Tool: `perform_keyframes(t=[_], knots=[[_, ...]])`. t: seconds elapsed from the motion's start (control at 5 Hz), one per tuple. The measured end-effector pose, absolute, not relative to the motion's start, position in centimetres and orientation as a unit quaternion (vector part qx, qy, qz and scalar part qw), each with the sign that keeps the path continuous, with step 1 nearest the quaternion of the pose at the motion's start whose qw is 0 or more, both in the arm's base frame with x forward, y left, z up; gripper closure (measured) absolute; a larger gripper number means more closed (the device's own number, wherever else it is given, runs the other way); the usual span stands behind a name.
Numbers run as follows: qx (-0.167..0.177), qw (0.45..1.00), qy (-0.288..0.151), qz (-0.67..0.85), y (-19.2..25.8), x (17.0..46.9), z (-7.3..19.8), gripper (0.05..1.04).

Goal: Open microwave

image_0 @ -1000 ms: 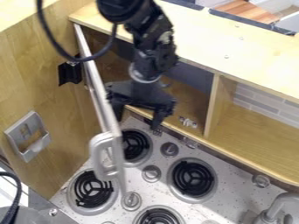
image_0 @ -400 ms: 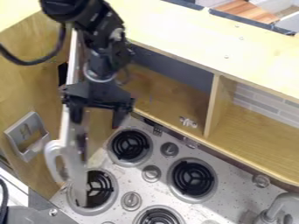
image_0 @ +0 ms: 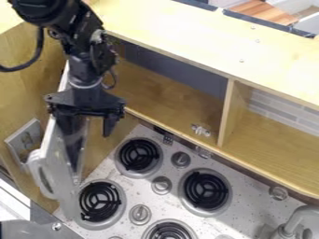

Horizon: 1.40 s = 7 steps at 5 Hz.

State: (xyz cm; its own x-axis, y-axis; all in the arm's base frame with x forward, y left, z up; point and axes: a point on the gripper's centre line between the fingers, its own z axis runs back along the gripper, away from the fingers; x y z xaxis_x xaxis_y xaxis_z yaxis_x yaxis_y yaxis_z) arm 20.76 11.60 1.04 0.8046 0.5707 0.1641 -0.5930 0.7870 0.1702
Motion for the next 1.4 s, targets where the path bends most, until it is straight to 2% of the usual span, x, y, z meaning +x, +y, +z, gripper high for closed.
perform_keyframes(t=[0.8,1.0,1.2,1.4], knots=[[0.112,0.94,-0.068,0.314,12.4,20.2,2.2,0.087],[0.111,0.944,-0.071,0.302,11.2,20.8,2.2,0.086],[0.115,0.953,-0.082,0.269,9.1,22.7,3.0,0.085],[0.127,0.954,-0.098,0.253,8.1,23.9,4.8,0.085]])
